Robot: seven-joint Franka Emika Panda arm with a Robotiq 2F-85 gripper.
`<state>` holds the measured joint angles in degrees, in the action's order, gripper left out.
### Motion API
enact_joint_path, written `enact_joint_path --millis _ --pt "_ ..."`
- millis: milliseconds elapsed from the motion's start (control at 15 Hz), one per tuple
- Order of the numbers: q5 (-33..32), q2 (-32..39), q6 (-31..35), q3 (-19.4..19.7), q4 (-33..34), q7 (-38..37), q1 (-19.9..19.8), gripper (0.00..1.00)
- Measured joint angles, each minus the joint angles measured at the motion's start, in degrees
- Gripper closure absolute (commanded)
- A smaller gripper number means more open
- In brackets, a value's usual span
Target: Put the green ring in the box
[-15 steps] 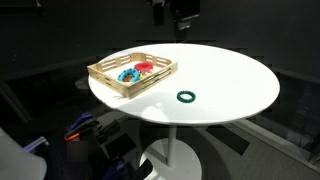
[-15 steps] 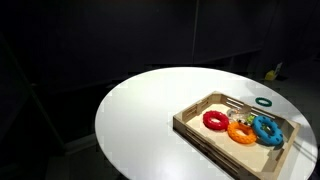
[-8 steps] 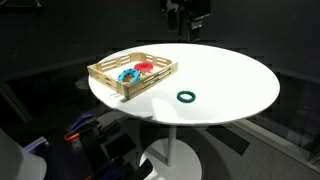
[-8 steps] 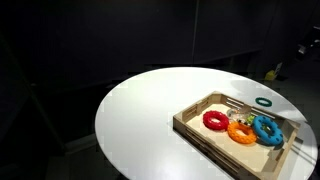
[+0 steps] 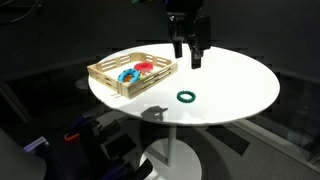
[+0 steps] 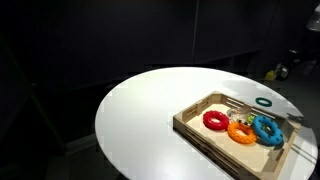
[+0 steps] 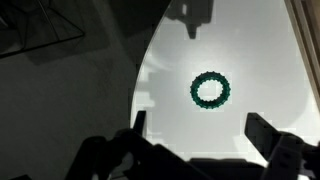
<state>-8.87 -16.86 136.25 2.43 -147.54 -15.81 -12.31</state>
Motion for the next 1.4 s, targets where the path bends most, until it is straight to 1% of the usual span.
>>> enact_joint_path --millis 267,733,933,1200,1400 --pt "-0.3 3.8 0.4 0.1 1.8 -0.5 0.0 0.0" --pt "-0.3 4.2 0.4 0.3 2.1 -0.5 0.3 0.0" --pt "-0.3 4.7 1.3 0.2 2.3 -1.0 1.0 0.0" --pt "-0.8 6.9 3.6 -0.6 2.8 -3.7 1.9 0.0" --pt "-2.0 10.0 5.4 -0.9 3.6 -6.8 2.5 0.0"
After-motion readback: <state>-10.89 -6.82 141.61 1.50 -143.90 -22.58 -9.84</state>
